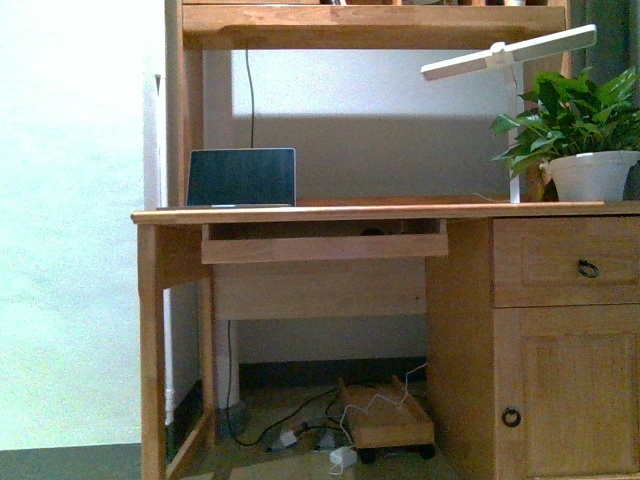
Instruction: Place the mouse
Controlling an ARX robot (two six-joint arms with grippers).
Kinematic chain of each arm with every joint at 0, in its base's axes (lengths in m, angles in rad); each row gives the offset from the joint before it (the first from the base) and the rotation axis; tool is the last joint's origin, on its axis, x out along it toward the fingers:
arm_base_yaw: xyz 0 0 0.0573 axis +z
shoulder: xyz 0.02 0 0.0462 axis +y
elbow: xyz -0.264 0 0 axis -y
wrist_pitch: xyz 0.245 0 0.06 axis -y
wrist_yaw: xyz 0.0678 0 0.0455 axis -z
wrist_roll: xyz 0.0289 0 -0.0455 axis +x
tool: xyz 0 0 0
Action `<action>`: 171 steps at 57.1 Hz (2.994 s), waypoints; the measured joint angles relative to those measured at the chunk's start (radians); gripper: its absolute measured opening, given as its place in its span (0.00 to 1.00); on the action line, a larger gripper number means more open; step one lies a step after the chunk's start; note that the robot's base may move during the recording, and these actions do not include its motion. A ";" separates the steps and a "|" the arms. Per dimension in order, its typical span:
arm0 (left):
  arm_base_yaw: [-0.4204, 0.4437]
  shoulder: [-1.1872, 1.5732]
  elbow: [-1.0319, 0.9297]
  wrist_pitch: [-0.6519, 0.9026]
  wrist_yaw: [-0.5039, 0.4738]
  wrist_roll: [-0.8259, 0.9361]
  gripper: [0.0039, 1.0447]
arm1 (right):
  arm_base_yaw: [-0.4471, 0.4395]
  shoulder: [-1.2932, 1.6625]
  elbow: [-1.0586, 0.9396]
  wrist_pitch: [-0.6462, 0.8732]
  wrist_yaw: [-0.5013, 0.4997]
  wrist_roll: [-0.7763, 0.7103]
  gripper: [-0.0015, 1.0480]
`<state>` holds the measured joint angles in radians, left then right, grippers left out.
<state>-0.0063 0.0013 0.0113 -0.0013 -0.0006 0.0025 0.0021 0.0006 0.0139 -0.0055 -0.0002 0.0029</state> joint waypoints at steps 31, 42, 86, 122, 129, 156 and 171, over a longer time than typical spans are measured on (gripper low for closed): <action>0.000 0.000 0.000 0.000 0.000 0.000 0.93 | 0.000 0.000 0.000 0.000 0.000 0.000 0.93; 0.000 0.000 0.000 0.000 0.000 0.000 0.93 | 0.000 0.000 0.000 0.000 0.000 0.000 0.93; 0.000 0.000 0.000 0.000 0.000 0.000 0.93 | 0.000 0.000 0.000 0.000 0.000 0.000 0.93; 0.000 0.000 0.000 0.000 0.000 0.000 0.93 | 0.000 0.000 0.000 0.000 0.000 0.000 0.93; 0.000 0.000 0.000 0.000 0.000 0.000 0.93 | 0.000 0.000 0.000 0.000 0.000 0.000 0.93; 0.000 0.000 0.000 0.000 0.000 0.000 0.93 | 0.000 0.000 0.000 0.000 0.000 0.000 0.93; 0.000 0.000 0.000 0.000 0.000 0.000 0.93 | 0.000 0.000 0.000 0.000 0.000 0.000 0.93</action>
<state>-0.0063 0.0013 0.0113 -0.0013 -0.0002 0.0025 0.0021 0.0006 0.0139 -0.0055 -0.0002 0.0029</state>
